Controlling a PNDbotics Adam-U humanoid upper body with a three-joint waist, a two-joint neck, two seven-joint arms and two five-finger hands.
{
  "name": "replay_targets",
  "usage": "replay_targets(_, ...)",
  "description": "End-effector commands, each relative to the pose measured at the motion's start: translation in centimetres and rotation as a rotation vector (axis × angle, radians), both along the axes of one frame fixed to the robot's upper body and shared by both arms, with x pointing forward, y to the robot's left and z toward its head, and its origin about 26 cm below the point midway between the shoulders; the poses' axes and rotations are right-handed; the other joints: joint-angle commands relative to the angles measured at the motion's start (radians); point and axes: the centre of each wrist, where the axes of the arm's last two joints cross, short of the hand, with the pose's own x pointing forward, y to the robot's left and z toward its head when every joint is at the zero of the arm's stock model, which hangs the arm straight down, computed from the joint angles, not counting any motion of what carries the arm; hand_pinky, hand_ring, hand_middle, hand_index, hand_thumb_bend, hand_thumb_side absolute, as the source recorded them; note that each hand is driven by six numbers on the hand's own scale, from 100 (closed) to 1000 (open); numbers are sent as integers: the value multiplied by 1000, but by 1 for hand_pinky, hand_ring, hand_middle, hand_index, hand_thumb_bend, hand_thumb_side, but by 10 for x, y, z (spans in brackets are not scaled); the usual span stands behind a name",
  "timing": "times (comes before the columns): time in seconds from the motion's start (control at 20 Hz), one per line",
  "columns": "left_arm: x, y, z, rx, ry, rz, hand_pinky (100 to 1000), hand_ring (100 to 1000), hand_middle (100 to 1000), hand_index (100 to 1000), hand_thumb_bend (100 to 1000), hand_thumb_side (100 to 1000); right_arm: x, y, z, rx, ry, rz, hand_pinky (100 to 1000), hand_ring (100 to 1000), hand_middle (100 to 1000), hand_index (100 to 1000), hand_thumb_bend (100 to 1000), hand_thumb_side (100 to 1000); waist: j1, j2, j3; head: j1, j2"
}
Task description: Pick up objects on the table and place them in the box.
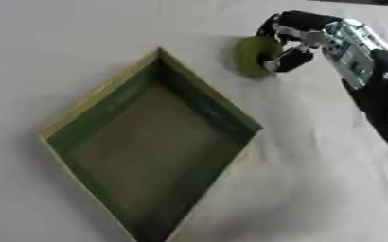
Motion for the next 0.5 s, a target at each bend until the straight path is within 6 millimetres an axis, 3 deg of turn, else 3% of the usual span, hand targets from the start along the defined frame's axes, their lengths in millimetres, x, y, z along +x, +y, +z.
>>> replay_targets(0.05,-3,1,10,27,-23,4,727,572,532,671,100,580,-7,-3,16,6,-108,-15,476,575,420,482,100,240,6,-23,-2,0,-6)
replay_targets(0.5,-4,2,10,29,-18,8,725,568,529,668,100,579,-23,7,33,53,-266,34,419,526,320,371,100,198,12,-31,-9,1,-4)
